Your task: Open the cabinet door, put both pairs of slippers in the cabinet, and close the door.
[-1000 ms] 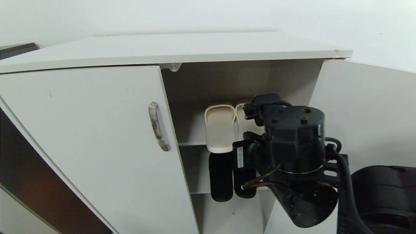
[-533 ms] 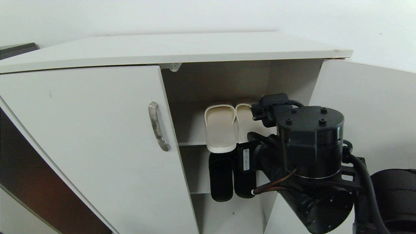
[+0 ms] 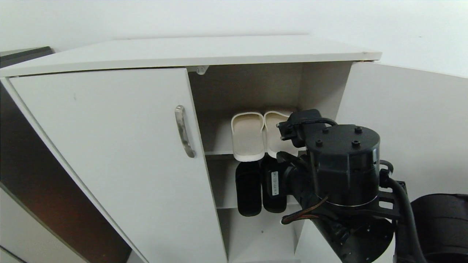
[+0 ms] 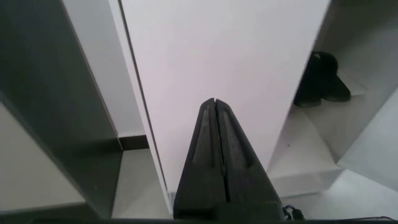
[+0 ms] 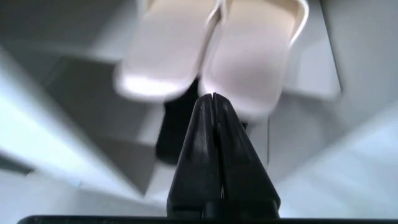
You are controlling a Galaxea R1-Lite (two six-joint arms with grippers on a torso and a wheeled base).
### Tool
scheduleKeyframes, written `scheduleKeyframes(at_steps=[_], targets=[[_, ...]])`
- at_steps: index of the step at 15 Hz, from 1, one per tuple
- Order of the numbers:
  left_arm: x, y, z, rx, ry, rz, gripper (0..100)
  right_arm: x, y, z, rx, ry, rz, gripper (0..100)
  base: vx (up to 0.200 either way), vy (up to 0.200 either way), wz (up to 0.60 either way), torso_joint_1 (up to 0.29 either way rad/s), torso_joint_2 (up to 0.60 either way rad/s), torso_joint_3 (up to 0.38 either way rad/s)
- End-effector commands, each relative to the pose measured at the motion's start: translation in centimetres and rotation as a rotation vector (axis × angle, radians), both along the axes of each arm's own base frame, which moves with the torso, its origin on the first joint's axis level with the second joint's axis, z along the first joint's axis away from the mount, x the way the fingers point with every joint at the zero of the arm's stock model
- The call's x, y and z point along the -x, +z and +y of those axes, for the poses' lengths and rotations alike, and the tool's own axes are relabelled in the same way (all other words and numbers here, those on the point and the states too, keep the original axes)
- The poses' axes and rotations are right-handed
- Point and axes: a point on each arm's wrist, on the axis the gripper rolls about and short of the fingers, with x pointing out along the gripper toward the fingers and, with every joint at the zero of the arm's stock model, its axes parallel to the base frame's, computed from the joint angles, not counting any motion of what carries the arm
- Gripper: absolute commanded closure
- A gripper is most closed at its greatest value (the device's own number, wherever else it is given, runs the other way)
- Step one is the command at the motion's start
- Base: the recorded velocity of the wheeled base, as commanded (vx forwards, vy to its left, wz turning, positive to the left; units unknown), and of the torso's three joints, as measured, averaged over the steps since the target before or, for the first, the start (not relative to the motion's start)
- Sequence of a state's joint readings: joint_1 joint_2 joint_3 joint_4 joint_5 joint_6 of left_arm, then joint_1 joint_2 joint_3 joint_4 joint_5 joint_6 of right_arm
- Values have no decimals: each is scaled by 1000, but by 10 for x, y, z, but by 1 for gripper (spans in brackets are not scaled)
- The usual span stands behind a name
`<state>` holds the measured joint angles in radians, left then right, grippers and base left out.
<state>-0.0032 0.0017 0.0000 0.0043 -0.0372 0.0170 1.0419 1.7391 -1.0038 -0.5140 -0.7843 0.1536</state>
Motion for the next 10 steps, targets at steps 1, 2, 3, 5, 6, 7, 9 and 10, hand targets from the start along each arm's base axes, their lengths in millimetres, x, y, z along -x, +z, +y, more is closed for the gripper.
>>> scheduleKeyframes(at_steps=[1, 2, 3, 5, 6, 7, 9, 10], targets=[[0, 0, 0, 0, -1, 0, 100, -2, -3, 1, 8, -2, 6, 100, -200, 0, 0, -12, 2, -2], [0, 0, 0, 0, -1, 0, 100, -1, -5, 1, 10, 0, 8, 100, -200, 0, 0, -2, 2, 2], [0, 0, 0, 0, -1, 0, 100, -1, -5, 1, 13, -2, 9, 100, -200, 0, 0, -2, -2, -2], [0, 0, 0, 0, 1, 0, 100, -2, -6, 0, 15, -4, 6, 100, -200, 0, 0, 2, 5, 7], [0, 0, 0, 0, 1, 0, 100, -2, -7, 0, 15, -6, 6, 100, -200, 0, 0, 2, 2, 2], [0, 0, 0, 0, 1, 0, 100, -2, -8, -1, 17, -4, 8, 100, -200, 0, 0, 2, 7, -7], [0, 0, 0, 0, -1, 0, 100, -2, -9, -1, 20, -4, 10, 100, -200, 0, 0, -2, 5, 5], [0, 0, 0, 0, 1, 0, 100, -2, -9, -1, 20, -4, 10, 100, -200, 0, 0, 2, -2, 7]])
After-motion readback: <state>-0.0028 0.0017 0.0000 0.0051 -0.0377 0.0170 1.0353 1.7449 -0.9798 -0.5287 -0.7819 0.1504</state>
